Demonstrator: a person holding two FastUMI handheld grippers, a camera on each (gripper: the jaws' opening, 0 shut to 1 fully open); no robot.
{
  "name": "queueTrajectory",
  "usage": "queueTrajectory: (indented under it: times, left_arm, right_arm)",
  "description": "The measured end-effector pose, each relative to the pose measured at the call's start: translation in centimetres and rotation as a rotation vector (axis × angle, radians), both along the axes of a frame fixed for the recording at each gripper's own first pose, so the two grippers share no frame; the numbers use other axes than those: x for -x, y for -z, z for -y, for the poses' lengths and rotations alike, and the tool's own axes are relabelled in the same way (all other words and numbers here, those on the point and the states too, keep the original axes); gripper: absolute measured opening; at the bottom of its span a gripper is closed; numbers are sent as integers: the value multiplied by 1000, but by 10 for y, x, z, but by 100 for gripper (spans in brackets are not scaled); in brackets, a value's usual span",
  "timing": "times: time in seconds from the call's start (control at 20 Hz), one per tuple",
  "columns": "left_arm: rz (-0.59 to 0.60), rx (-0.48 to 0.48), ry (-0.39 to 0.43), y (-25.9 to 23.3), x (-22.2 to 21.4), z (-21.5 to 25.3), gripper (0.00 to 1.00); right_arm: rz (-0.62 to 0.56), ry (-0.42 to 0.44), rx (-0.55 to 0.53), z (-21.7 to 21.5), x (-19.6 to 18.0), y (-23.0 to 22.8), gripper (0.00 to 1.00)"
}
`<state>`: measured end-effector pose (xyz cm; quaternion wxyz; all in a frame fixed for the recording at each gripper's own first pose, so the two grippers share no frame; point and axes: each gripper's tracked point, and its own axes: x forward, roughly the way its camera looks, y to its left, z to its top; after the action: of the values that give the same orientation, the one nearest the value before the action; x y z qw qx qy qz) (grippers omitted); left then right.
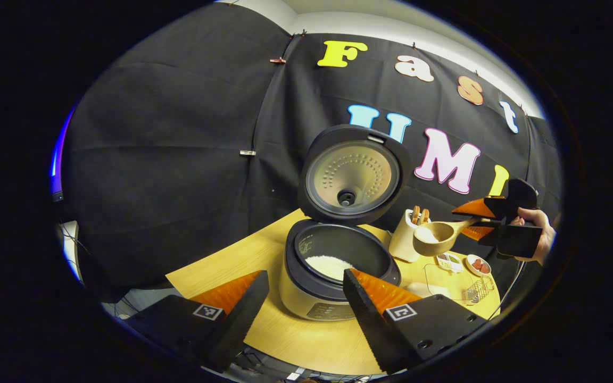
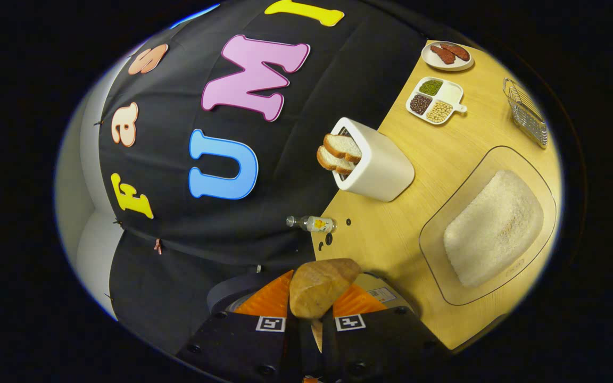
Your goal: Close the left gripper, press the button to open the rice cooker; take a wooden spoon from the chopstick holder with the right hand, scoop a spoonful of rice and pour it into the rice cooker, then put the wooden spoon back into the chopstick holder.
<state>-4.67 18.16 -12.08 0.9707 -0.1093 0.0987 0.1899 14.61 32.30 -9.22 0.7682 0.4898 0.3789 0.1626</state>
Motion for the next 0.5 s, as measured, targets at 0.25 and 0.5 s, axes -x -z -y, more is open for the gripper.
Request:
queueTrajectory:
  times: [0.25,0.5]
  left_arm:
    - [-8,9,-9,4,0,-21,92]
    - [6,13,-7,-2,-7,-41,95]
  right_arm:
    - [101,-70,84,-59,-5,-6,19]
    - [301,-198,293,-98,2,4,19]
